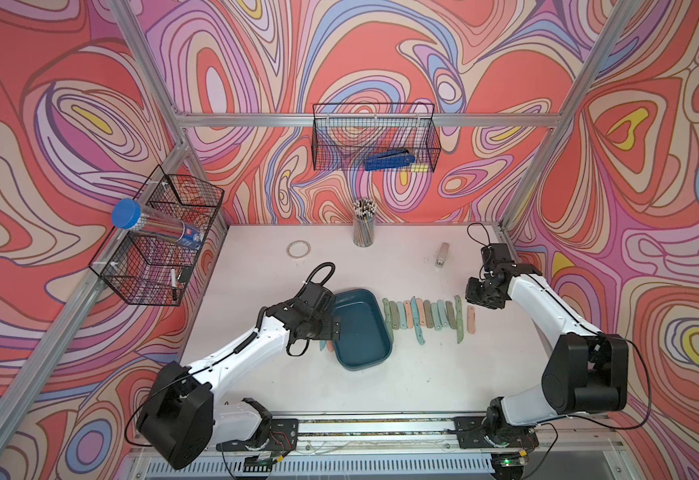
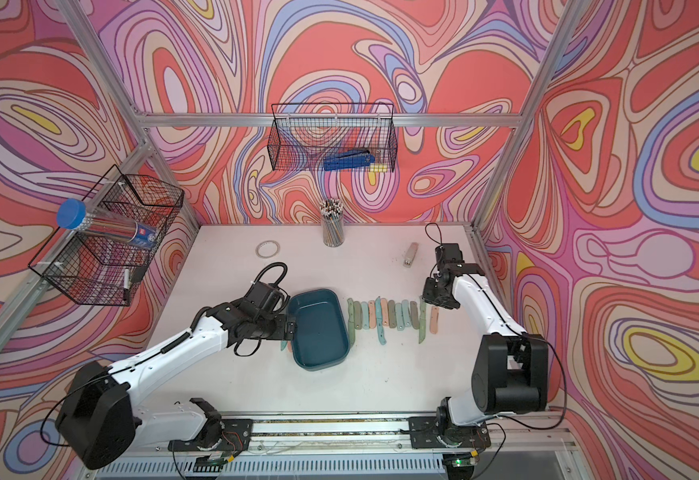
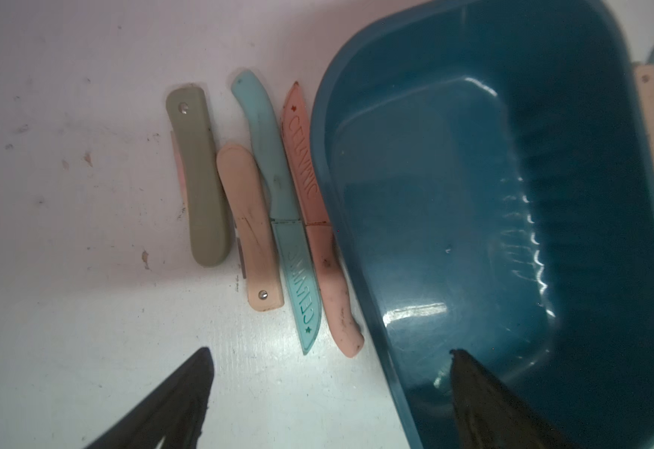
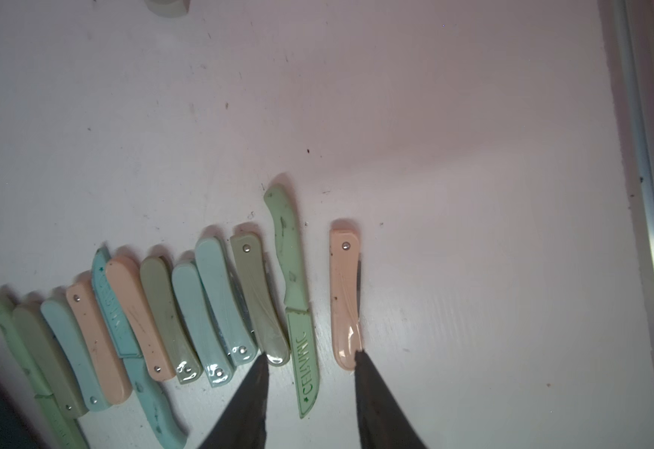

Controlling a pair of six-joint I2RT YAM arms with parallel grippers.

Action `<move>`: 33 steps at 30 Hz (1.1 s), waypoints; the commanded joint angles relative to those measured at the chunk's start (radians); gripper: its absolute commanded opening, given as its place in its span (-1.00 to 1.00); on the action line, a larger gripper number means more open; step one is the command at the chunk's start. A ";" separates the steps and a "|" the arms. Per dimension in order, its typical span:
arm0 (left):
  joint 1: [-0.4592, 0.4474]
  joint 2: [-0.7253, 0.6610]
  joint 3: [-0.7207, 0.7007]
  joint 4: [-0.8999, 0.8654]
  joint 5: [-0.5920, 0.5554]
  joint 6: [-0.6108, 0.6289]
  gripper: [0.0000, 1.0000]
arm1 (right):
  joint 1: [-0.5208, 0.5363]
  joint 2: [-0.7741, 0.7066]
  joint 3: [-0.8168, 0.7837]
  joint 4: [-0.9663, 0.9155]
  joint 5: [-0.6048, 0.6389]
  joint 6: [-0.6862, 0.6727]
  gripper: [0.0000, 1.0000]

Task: Take the fruit knife out of the storage box
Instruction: Place the fruit knife at the center of the board, then adjust the storage box at the center of the board.

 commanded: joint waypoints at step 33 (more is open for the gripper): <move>-0.005 0.222 0.143 -0.065 -0.192 0.062 -0.47 | 0.004 -0.043 -0.026 0.056 -0.024 0.006 -0.17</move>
